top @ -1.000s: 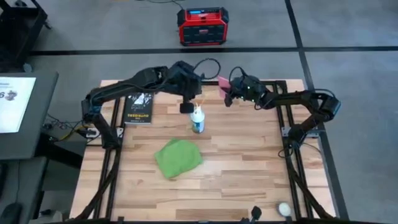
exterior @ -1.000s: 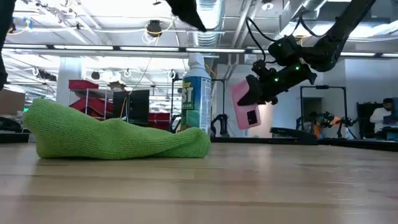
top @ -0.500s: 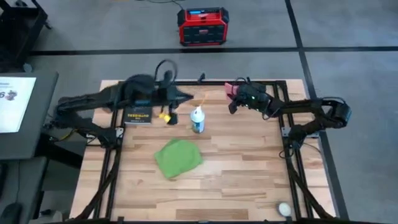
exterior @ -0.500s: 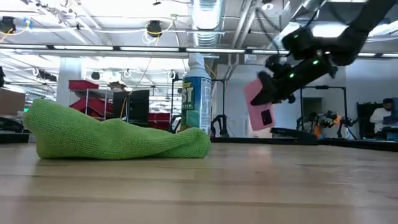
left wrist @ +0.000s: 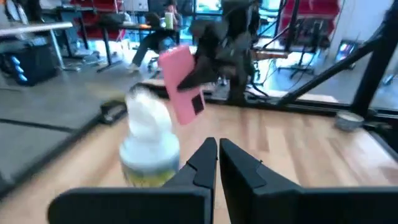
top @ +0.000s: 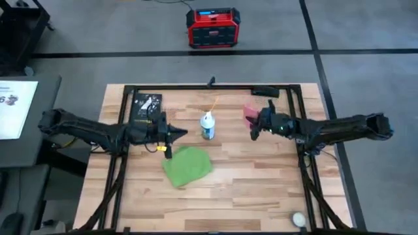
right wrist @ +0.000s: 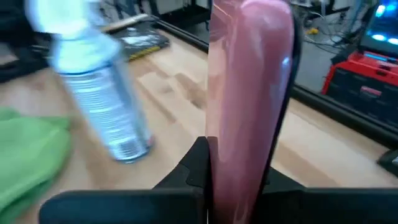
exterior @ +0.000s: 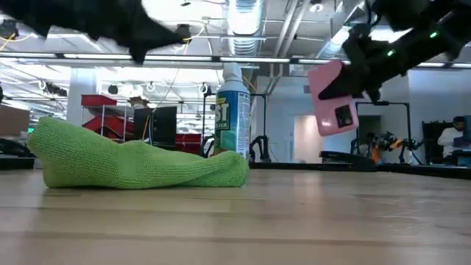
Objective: Apply microfiber cloth
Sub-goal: Wipe the pink cellphone with the green microfiber cloth
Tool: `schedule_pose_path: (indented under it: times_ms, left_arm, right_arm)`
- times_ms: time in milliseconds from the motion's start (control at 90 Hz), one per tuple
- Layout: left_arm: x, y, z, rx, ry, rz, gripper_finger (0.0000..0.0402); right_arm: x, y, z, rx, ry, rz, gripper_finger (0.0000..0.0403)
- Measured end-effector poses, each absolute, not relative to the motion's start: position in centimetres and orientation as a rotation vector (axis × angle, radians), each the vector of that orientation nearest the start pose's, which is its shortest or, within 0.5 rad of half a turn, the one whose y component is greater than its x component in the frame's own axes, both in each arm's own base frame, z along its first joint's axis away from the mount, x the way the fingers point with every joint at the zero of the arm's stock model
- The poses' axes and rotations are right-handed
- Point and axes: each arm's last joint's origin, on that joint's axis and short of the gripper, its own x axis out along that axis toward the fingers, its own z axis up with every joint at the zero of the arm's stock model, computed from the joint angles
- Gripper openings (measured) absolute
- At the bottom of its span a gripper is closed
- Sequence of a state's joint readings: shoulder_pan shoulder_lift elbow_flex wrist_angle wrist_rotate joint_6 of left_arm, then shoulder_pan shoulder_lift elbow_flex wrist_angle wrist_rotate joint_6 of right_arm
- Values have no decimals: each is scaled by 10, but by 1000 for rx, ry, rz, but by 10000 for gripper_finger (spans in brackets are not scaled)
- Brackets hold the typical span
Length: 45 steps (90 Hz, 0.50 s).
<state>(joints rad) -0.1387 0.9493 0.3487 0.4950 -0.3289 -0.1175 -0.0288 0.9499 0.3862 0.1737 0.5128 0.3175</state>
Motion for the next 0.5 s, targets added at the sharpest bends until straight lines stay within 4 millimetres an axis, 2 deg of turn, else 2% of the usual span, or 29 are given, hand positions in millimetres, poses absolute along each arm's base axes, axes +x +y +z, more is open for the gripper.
schedule_pose_path:
  times_ms: [78, 233, 367, 500]
  left_arm:
    - [191, -27, 200, -140, 67, 160, 0]
    - [182, -52, 179, -144, 27, 130, 0]
    - [181, -72, 168, -96, 25, 179, 0]
    - [183, -84, 146, -76, 91, 249, 0]
  right_arm:
    - [192, -4, 202, 226, 285, -571, 12]
    - [191, 25, 198, 242, 269, -557, 12]
    - [190, 42, 191, 256, 264, -569, 12]
    - [192, 54, 180, 268, 281, -574, 12]
